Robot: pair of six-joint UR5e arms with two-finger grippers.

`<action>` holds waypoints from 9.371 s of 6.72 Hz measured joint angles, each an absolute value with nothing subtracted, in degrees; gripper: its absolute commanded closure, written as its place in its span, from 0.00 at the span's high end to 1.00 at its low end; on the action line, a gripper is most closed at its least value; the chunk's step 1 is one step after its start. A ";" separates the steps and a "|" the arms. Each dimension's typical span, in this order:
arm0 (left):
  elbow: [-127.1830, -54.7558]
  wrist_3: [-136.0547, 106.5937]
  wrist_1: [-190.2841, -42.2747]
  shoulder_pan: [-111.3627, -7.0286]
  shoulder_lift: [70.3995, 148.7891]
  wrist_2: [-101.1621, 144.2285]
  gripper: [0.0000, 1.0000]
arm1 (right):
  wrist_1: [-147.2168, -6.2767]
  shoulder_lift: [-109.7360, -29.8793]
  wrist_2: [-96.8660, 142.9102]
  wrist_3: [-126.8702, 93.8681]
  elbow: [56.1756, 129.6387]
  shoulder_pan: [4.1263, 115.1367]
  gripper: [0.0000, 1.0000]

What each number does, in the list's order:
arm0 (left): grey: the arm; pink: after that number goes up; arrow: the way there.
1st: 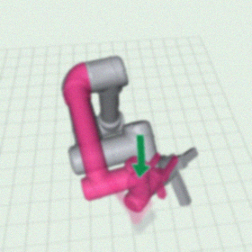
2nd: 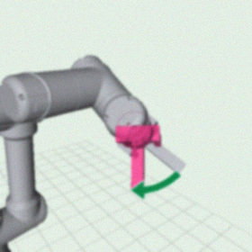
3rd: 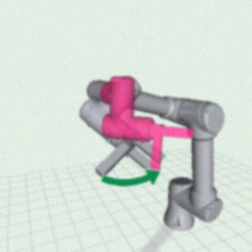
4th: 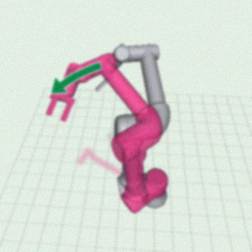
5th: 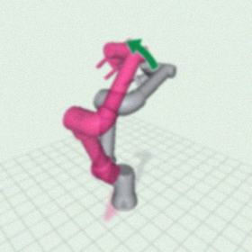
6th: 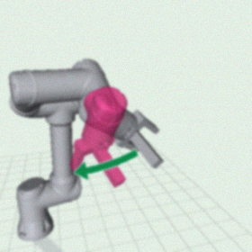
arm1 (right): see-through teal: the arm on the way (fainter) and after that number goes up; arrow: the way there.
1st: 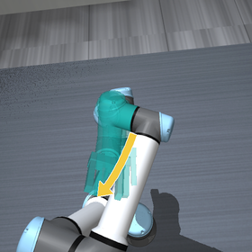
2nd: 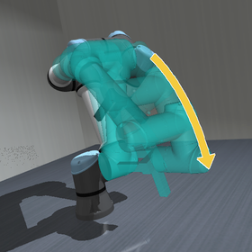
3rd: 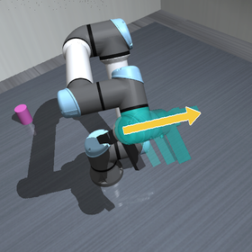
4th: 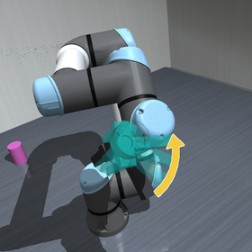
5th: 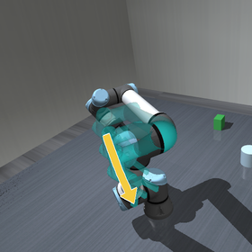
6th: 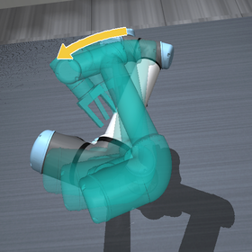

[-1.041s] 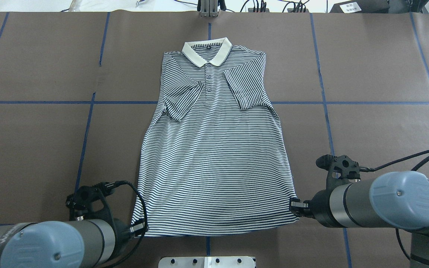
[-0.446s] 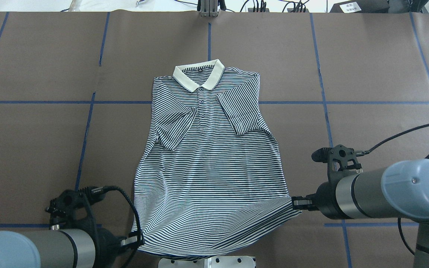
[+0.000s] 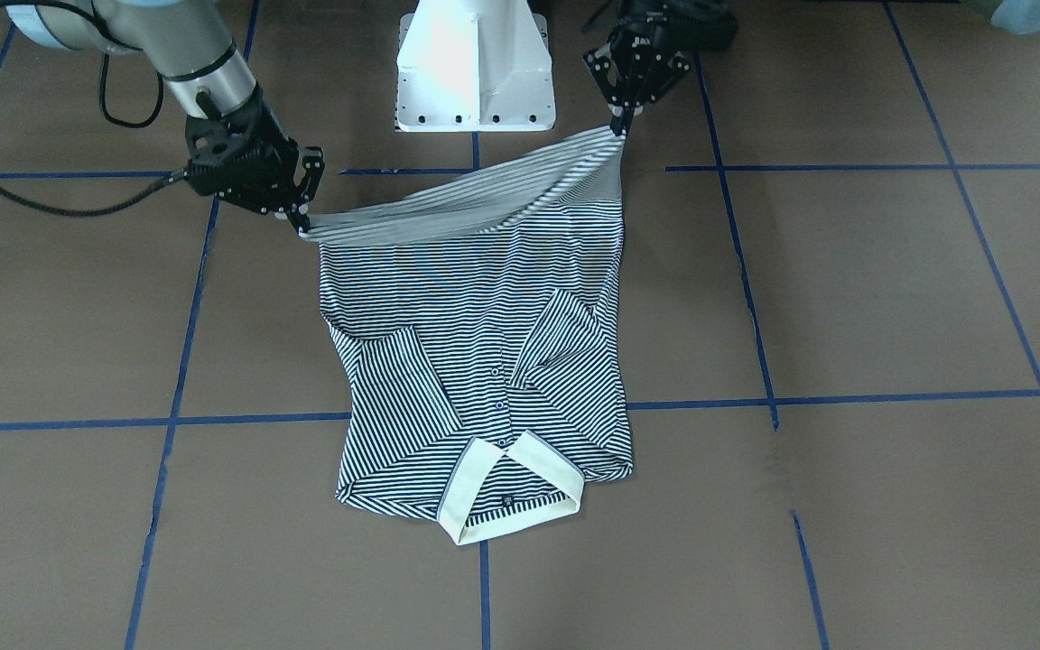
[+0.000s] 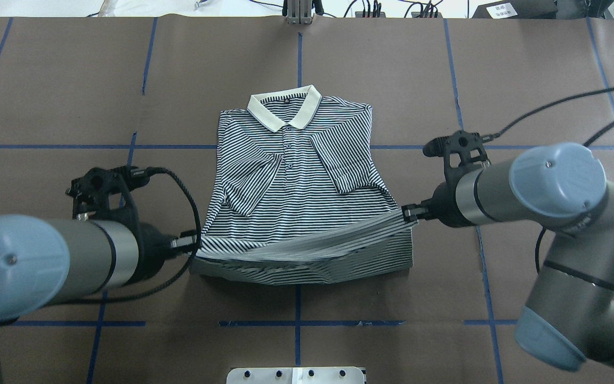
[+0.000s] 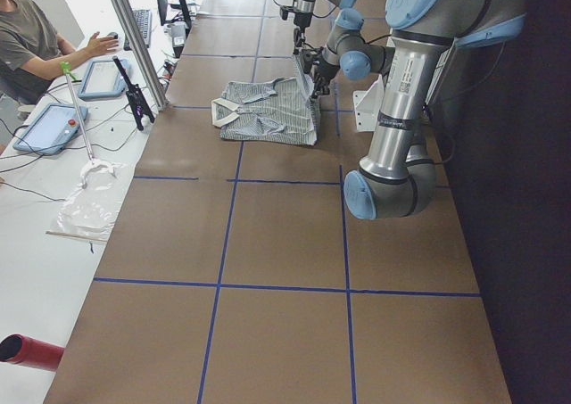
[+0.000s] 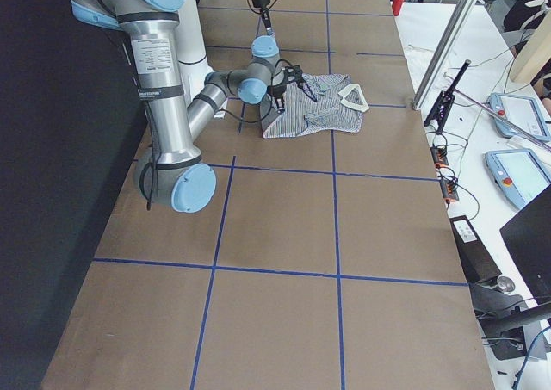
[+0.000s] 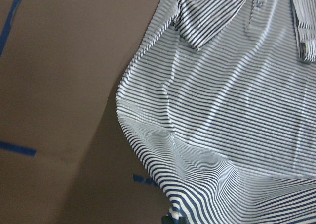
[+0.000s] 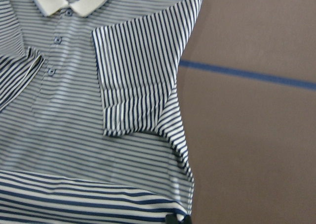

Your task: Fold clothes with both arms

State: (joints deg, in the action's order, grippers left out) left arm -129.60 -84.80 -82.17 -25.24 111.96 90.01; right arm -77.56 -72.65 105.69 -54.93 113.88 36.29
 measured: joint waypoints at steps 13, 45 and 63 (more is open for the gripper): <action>-80.17 -78.19 -121.19 -41.60 124.67 90.18 0.47 | -64.72 -45.65 105.47 -49.81 69.26 47.88 0.15; -102.70 -97.59 -107.35 -26.87 118.53 98.44 0.95 | -73.11 -84.71 110.17 -75.33 126.02 26.07 1.00; -98.48 -110.06 -95.47 -19.22 125.23 94.11 0.00 | -73.13 -84.62 109.99 -75.85 125.95 29.79 1.00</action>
State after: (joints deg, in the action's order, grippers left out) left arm -98.48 -110.06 -95.47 -19.22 125.23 94.11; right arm -73.13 -84.62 109.99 -75.85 125.95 29.79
